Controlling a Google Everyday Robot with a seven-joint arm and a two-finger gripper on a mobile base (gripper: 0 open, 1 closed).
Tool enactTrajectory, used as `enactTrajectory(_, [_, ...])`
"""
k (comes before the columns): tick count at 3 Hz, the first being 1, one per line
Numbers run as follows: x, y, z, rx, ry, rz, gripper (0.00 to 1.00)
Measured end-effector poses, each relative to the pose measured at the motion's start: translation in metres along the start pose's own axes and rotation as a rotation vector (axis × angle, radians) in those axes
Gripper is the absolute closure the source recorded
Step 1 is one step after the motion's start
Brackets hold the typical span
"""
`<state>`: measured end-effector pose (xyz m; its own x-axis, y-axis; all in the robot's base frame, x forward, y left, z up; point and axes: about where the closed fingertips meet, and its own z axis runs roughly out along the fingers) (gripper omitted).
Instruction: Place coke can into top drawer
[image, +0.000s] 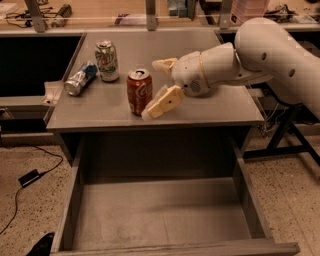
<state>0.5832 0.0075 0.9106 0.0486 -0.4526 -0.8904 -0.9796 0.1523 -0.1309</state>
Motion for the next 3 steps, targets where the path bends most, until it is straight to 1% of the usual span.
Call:
enactTrajectory(1, [-0.019, -0.002, 0.026, -0.043, -0.067, -0.007, 0.03])
enactTrajectory(2, [-0.02, -0.005, 0.044, -0.076, -0.089, -0.001, 0.25])
enactTrajectory(3, [-0.019, -0.005, 0.058, -0.106, -0.095, 0.007, 0.5])
